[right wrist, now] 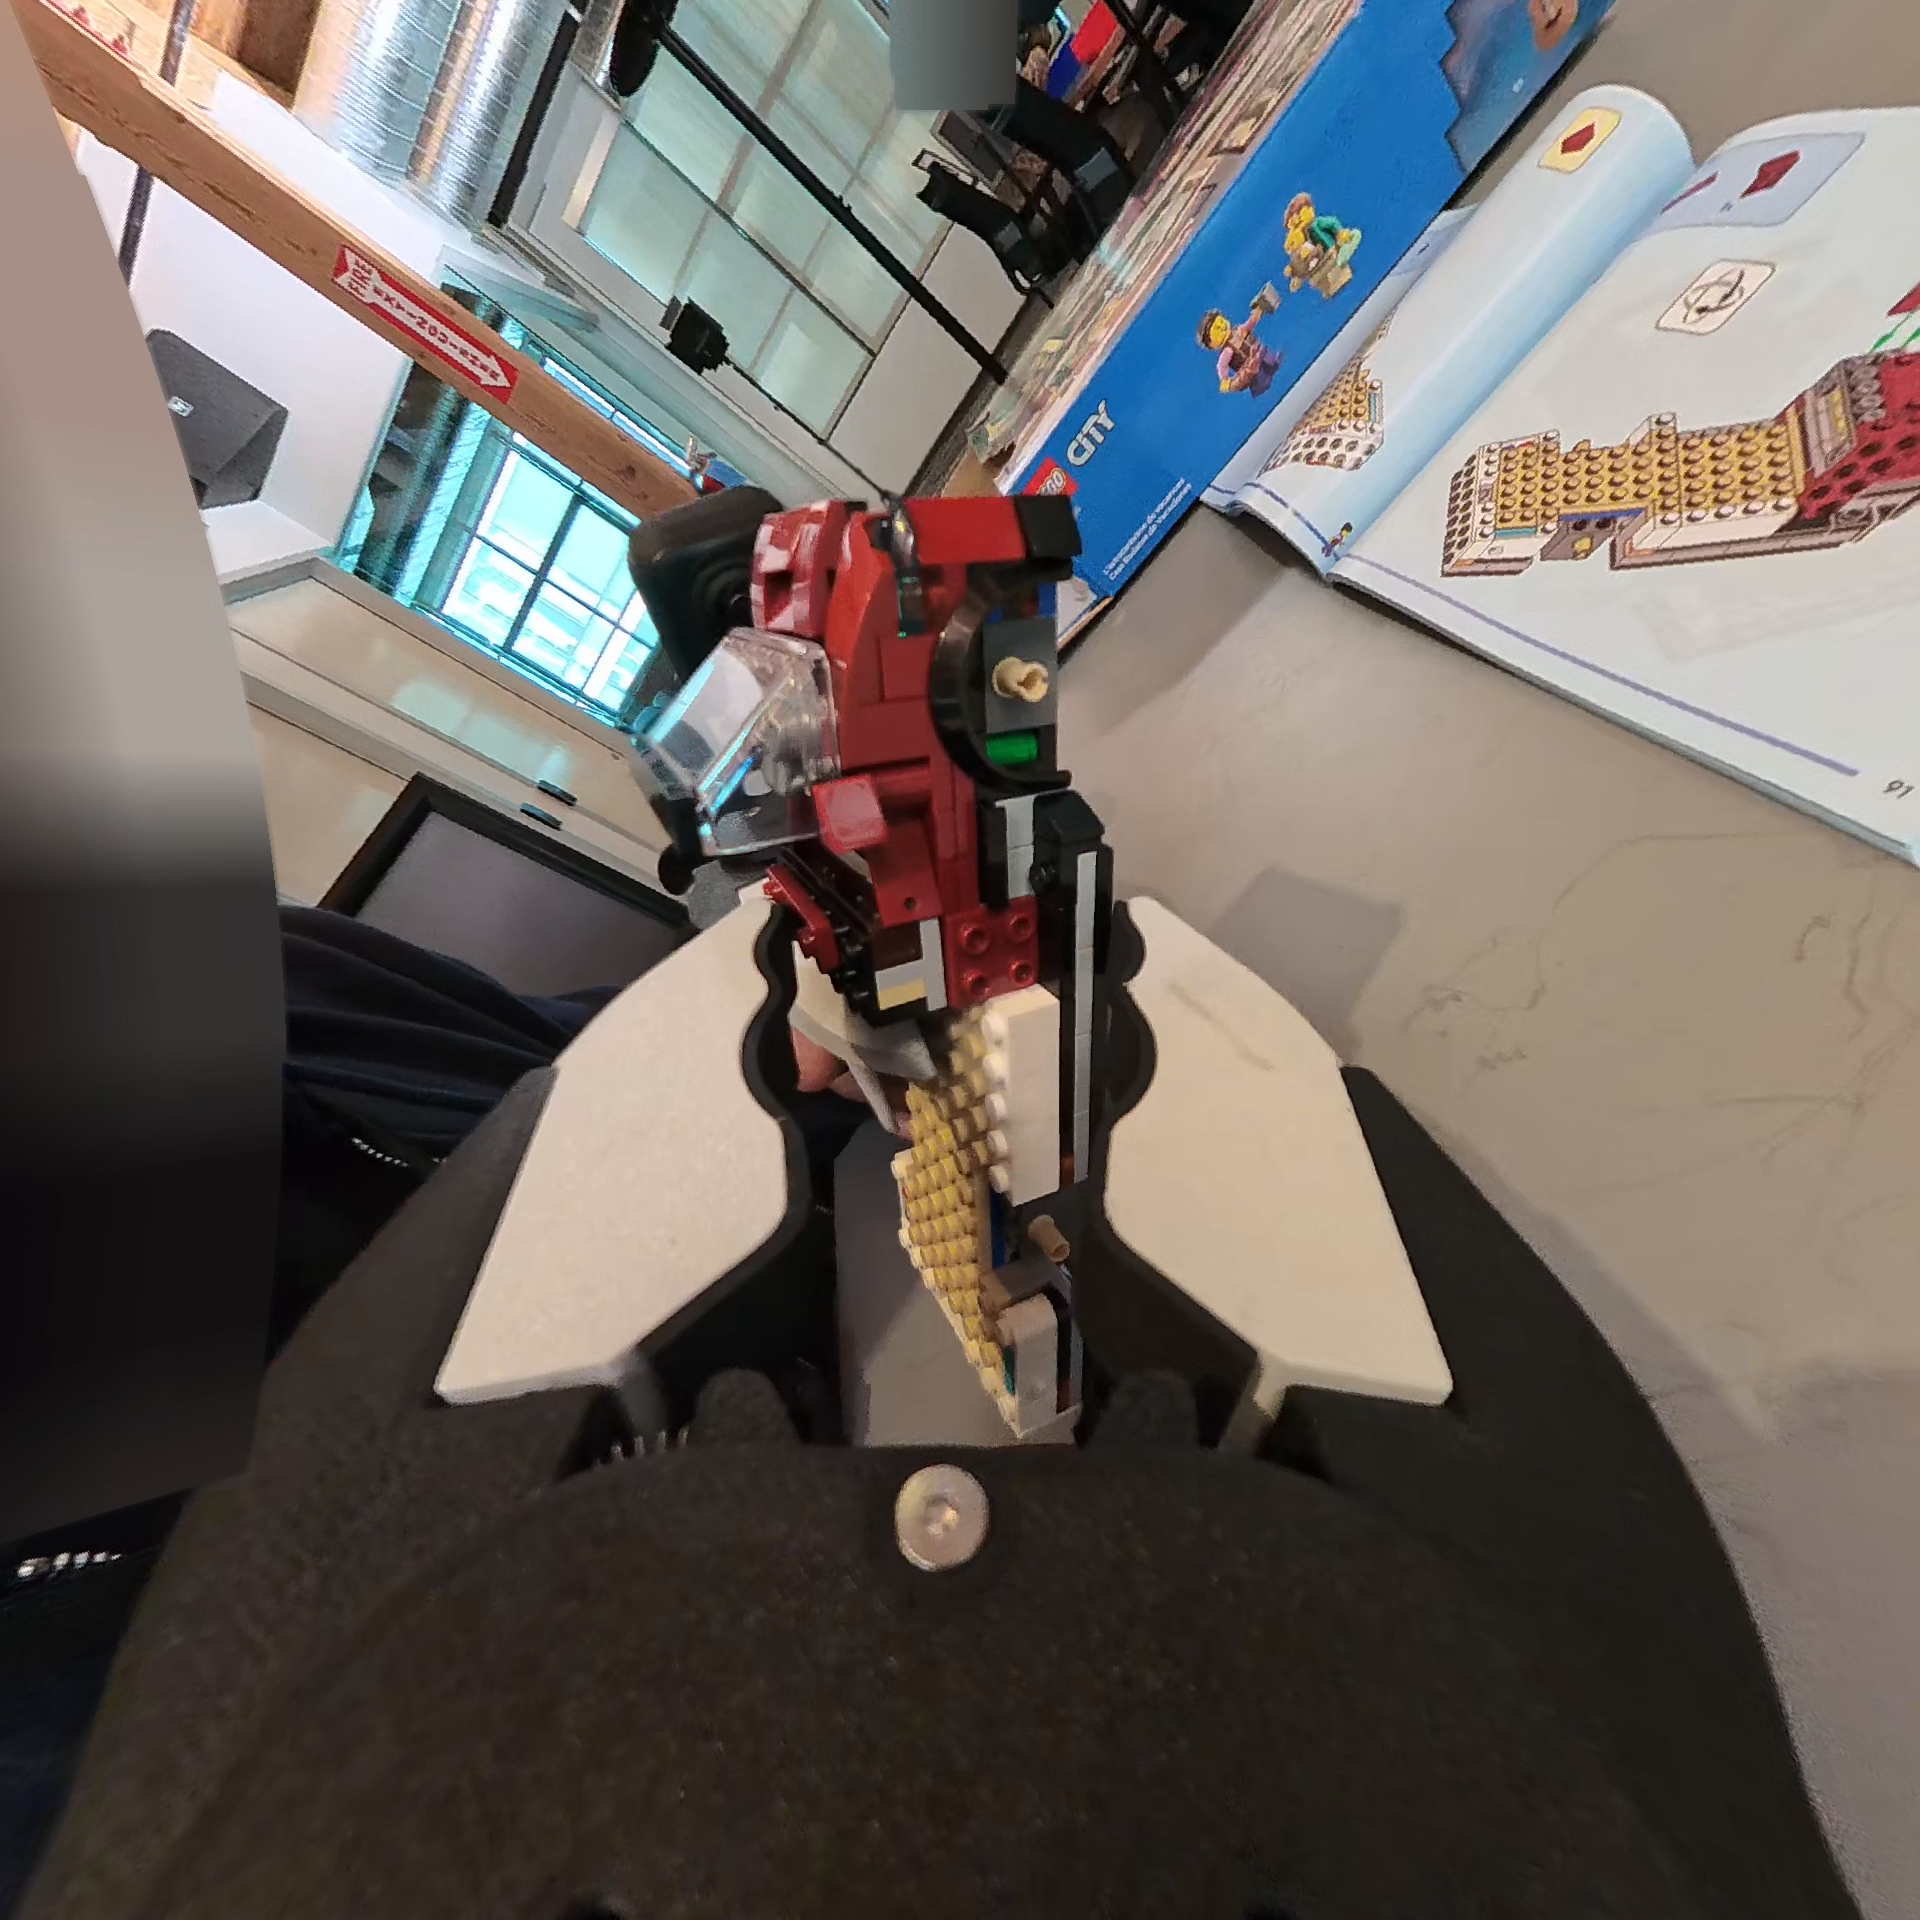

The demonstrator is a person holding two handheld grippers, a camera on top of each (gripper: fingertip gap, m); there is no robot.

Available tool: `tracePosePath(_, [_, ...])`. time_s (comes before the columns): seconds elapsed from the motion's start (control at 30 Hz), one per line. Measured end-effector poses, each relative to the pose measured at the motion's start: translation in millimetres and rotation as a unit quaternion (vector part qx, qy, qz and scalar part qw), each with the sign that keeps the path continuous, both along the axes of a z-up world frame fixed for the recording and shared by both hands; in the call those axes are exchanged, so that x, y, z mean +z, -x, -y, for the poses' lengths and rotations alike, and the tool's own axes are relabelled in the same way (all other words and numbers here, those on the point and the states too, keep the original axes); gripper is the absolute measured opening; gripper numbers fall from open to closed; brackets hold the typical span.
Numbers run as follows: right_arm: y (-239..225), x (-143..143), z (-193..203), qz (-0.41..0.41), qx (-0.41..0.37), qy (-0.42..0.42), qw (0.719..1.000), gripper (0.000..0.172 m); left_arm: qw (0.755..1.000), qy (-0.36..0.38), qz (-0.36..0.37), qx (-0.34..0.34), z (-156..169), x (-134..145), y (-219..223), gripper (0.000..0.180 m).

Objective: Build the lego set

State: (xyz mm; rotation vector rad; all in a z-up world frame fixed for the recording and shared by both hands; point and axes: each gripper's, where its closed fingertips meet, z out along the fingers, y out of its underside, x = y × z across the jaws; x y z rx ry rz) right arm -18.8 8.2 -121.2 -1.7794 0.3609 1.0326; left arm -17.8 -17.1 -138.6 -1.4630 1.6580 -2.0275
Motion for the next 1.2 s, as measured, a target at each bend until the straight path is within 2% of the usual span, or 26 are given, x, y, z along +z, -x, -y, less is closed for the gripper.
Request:
tracePosePath(0.3, [0.3,-0.2,2.3,-0.012,0.01,0.011,1.0,0.058,1.0,-0.011,0.002,-0.002,2.1,-1.1,0.1,0.025])
tracePosePath(0.5, [-3.4,3.5,2.6,-0.002,-0.015,-0.003,1.0,0.055,0.999,0.045,-0.007,-0.003,-0.6,2.5,-1.4,0.023])
tracePosePath(0.83, [-4.3,3.6,5.0,-0.034,-0.017,-0.022,0.999,0.054,1.0,-0.003,0.006,0.003,-0.3,0.2,-0.5,0.024])
tracePosePath(1.2, [-3.8,2.5,7.8,-0.04,-0.011,-0.024,0.999,0.053,1.0,-0.021,0.011,0.0,2.9,-0.4,0.2,0.024])
